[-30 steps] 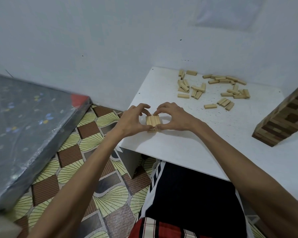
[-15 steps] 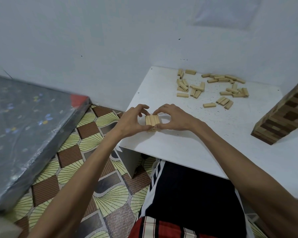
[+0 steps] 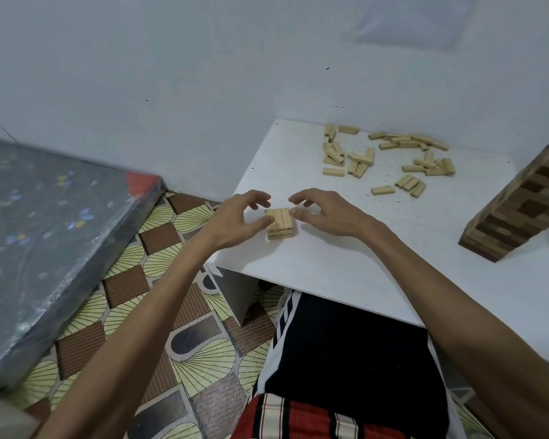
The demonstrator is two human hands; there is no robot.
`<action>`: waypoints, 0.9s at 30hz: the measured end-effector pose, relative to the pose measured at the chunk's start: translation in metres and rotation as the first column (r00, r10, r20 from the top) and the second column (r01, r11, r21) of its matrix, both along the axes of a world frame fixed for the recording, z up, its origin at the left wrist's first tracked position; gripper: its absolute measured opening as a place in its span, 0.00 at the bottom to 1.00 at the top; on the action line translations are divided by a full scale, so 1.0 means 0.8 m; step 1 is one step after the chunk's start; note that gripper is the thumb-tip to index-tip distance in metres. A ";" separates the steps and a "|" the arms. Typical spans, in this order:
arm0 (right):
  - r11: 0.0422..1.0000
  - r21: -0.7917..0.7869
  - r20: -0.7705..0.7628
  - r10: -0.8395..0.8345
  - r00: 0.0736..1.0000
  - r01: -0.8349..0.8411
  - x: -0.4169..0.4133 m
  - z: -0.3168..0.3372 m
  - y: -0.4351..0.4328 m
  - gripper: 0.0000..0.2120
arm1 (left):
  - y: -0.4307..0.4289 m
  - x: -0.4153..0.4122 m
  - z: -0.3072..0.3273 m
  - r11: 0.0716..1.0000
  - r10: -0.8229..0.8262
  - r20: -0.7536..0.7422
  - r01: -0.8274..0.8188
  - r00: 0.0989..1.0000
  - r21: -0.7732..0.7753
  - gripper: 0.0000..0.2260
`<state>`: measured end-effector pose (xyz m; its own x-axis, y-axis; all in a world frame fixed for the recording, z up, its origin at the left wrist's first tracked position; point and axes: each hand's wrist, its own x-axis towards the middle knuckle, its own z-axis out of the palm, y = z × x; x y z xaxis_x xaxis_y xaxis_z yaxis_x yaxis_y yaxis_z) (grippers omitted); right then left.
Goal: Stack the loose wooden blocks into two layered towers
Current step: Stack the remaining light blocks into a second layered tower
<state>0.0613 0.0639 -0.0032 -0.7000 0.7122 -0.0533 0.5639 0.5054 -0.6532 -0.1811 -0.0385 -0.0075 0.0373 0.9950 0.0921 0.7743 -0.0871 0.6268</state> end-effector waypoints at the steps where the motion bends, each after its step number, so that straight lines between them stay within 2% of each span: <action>1: 1.000 0.009 -0.004 -0.009 1.000 0.009 0.003 0.001 -0.001 0.21 | 0.002 0.004 0.001 1.000 0.002 0.008 -0.002 1.000 0.012 0.22; 5: 0.998 0.046 -0.019 -0.051 0.998 0.052 0.023 0.006 -0.003 0.19 | 0.015 0.026 0.008 0.999 -0.017 0.036 0.015 0.999 0.033 0.15; 19: 0.939 0.220 -0.003 -0.272 0.962 0.266 0.106 0.019 0.031 0.14 | 0.099 0.126 0.041 0.977 -0.201 -0.057 0.204 0.978 0.056 0.14; 27: 0.875 0.341 0.164 -0.416 0.894 0.344 0.137 0.000 0.072 0.14 | 0.171 0.146 0.021 0.984 -0.177 -0.118 0.175 0.977 -0.028 0.14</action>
